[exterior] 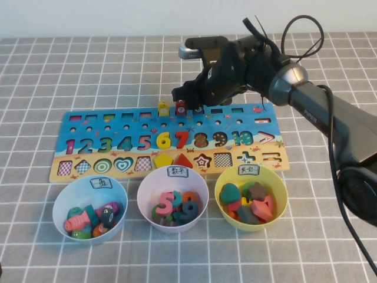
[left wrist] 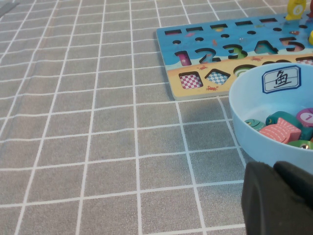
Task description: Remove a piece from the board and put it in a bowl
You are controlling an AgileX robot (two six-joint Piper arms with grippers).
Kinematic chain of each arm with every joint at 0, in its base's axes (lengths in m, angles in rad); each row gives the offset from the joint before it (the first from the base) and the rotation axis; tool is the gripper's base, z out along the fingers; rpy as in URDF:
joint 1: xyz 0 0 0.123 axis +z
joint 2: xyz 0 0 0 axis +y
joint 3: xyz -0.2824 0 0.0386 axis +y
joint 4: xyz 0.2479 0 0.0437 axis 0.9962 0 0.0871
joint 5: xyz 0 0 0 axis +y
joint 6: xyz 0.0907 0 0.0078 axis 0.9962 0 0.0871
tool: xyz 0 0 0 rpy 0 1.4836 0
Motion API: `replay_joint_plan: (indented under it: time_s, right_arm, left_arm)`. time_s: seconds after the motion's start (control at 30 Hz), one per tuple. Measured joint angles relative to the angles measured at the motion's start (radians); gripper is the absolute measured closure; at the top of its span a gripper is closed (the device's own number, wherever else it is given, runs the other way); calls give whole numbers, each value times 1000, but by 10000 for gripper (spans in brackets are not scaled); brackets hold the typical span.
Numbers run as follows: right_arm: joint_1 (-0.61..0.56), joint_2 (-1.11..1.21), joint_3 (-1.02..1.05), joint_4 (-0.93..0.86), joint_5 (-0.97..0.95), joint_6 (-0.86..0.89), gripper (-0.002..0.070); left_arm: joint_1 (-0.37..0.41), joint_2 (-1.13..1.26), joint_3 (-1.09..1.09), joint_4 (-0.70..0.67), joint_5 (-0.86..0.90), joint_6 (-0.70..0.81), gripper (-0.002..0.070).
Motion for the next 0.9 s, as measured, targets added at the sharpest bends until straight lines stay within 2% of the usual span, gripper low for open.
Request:
replay_joint_plan:
  time_s: [0.9]
  right_arm:
    - [0, 30, 0, 2, 0, 0, 297]
  left_arm:
    - [0, 0, 0, 0, 0, 0, 676]
